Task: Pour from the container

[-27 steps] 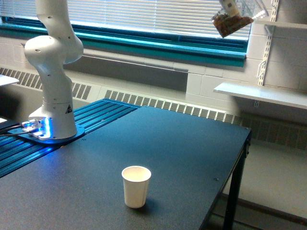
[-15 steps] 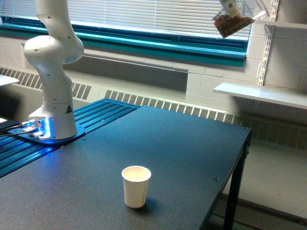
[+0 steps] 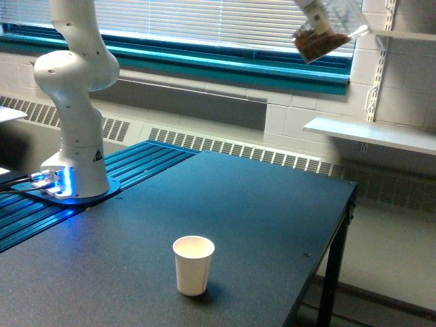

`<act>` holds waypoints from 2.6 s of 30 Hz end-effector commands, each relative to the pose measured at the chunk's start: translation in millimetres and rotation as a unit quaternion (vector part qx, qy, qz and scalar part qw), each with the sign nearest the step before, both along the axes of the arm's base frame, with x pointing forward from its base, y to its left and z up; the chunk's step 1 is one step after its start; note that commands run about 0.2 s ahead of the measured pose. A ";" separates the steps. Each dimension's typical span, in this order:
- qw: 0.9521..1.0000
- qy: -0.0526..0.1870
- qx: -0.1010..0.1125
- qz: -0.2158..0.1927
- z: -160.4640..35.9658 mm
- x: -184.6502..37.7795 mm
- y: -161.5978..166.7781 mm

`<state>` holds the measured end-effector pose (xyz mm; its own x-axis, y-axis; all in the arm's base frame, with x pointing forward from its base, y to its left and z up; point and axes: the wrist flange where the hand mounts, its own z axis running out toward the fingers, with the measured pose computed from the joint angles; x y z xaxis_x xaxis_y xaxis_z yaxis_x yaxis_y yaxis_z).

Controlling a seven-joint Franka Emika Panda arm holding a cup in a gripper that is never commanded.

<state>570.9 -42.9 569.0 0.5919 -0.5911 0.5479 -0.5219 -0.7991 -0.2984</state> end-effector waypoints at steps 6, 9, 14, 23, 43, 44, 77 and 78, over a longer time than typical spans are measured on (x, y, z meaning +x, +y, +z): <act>0.999 0.006 -0.001 -0.045 -14.0 -33.6 -53.1; 0.998 0.012 0.001 -0.056 -21.7 -42.3 -63.4; 0.997 0.024 0.002 -0.069 -36.2 -55.7 -77.6; 0.996 0.049 0.002 -0.075 -61.4 -81.0 -94.5; 0.986 0.112 0.030 -0.117 -134.7 -134.8 -130.3; 0.986 0.116 0.030 -0.120 -137.5 -137.0 -133.1; 0.967 0.198 0.067 -0.147 -221.8 -168.3 -162.4; 0.966 0.200 0.068 -0.148 -223.9 -168.5 -162.9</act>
